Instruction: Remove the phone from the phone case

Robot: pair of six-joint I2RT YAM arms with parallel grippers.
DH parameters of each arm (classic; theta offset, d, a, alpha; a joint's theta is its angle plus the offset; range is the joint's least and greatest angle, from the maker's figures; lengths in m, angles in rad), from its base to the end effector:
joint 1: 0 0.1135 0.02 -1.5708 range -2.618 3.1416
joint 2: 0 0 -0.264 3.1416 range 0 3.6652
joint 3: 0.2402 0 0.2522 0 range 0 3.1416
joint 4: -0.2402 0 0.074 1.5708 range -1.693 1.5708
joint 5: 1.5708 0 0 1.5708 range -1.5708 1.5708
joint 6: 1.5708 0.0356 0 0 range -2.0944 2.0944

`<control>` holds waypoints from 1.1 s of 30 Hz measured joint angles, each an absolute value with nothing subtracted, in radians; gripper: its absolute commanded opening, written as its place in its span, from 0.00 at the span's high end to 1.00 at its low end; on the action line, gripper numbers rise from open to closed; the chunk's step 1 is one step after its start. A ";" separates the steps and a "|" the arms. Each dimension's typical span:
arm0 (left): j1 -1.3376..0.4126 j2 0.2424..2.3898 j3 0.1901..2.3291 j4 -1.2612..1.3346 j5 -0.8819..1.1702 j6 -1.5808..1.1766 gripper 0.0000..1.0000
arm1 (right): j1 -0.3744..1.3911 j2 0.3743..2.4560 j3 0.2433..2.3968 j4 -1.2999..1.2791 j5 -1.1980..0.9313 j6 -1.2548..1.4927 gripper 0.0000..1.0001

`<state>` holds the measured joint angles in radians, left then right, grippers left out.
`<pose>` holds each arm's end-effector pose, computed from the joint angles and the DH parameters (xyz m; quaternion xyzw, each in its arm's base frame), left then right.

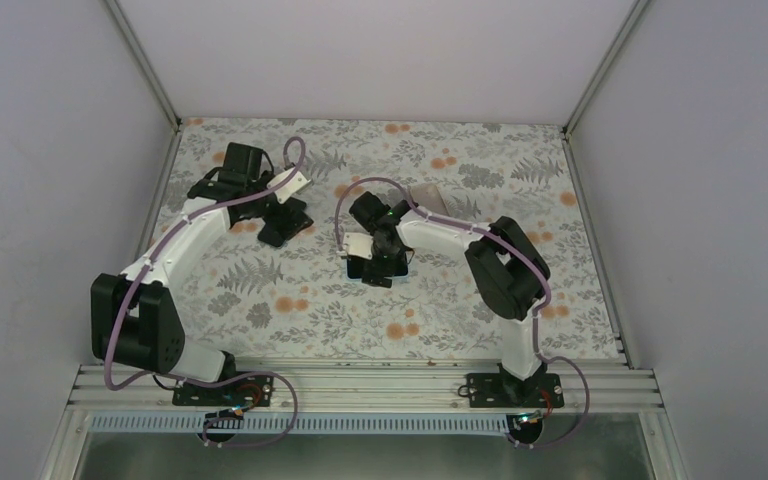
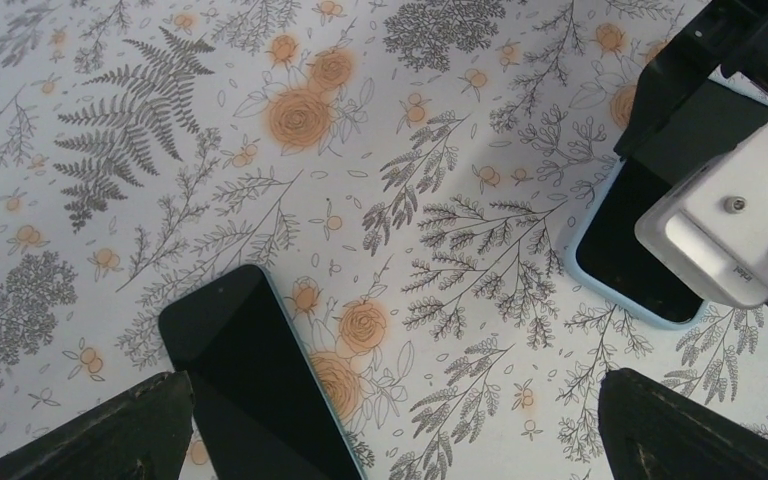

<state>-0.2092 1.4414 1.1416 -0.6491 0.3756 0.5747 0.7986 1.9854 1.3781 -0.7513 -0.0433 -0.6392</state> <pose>0.2908 -0.0751 0.2732 0.4101 0.8426 -0.1202 0.3279 0.2674 0.2767 0.1575 -0.6564 0.7466 0.0299 0.1038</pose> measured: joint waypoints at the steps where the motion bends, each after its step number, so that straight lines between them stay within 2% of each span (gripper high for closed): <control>1: -0.209 1.441 1.137 -0.645 0.377 0.572 0.00 | 0.799 1.985 1.378 -0.746 -0.035 -0.639 0.00; 12: -0.204 1.441 1.114 -0.624 0.424 0.567 0.00 | 0.798 1.945 1.310 -0.688 0.039 -0.677 0.00; 21: -0.203 1.441 1.114 -0.622 0.455 0.565 0.00 | 0.756 1.861 1.259 -0.681 -0.008 -0.821 0.00; 33: -0.203 1.452 1.113 -0.622 0.484 0.564 0.00 | 0.705 1.932 1.386 -0.755 -0.075 -0.934 0.00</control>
<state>-0.2028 1.4517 1.1130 -0.6224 0.4839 0.5644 0.7048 1.9316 1.3865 -0.7551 -0.0750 -0.9337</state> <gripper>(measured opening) 0.999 0.997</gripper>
